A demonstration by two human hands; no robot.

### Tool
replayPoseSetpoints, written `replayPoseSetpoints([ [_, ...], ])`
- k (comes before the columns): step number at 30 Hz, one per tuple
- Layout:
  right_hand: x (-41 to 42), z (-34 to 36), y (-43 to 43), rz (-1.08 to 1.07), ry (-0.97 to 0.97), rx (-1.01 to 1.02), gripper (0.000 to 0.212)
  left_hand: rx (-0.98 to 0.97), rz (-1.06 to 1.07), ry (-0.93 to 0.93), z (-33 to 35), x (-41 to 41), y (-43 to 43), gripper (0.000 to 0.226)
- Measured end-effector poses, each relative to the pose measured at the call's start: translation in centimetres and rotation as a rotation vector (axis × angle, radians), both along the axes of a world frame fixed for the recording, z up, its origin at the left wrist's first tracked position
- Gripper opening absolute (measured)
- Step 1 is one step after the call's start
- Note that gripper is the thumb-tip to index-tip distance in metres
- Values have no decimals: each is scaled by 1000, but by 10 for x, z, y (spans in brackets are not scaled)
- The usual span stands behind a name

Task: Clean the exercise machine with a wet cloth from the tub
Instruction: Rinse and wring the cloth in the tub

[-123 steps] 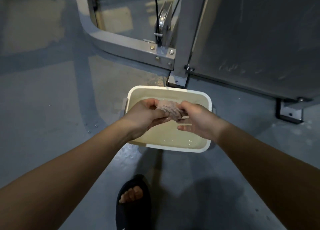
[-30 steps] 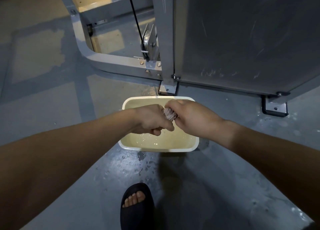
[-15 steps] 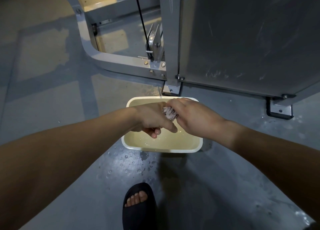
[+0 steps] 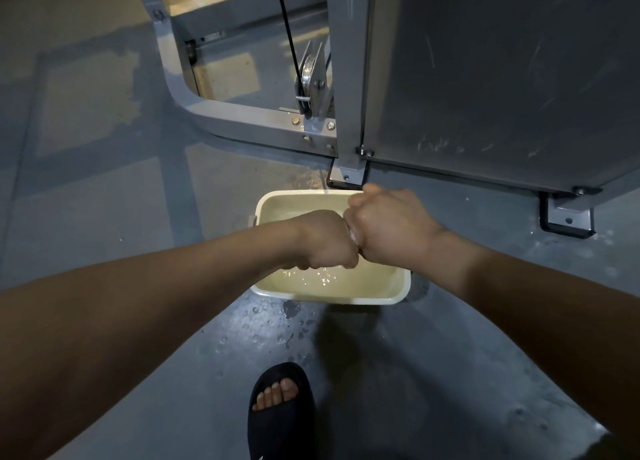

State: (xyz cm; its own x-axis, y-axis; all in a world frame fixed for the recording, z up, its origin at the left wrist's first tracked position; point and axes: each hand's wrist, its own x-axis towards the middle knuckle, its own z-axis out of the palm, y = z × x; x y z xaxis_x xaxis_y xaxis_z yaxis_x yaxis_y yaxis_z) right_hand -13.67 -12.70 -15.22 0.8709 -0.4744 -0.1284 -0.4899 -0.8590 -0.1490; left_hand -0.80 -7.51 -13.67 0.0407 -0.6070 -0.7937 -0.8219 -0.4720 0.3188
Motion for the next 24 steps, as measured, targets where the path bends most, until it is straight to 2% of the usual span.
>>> replayPoseSetpoints([
  [2, 5, 4, 1, -37, 108, 71, 18, -108, -142, -160, -2, -2, 1, 19],
  [5, 13, 6, 0, -94, 183, 183, 25, -191, -86, -283, -11, 0, 6, 16],
  [7, 17, 7, -2, -138, 203, 246, 24, -277, -82, -356, -13, 2, 8, 20],
  [10, 22, 5, -4, -241, 180, 334, 23, -409, -226, -471, -9, 6, 6, 24],
  [12, 25, 3, -6, -295, 176, 427, 21, -466, -331, -530, -9, 11, 4, 21],
  [15, 28, 4, -6, -242, 212, 590, 29, -521, -424, -541, -11, 17, 3, 17],
  [18, 27, -4, -4, -301, 140, 637, 29, -513, -410, -491, -15, 25, 2, 13],
  [20, 22, -12, -3, -279, 54, 521, 19, -388, -329, -402, -16, 27, 1, 18],
  [21, 17, -12, -4, -234, 52, 437, 11, -287, -236, -305, -17, 29, 1, 21],
  [22, 11, -13, -5, -180, 45, 367, 14, -167, -98, -156, -18, 31, 0, 23],
  [24, 1, -12, -5, -91, 7, 322, 40, 104, 215, 190, -17, 38, 0, 33],
])
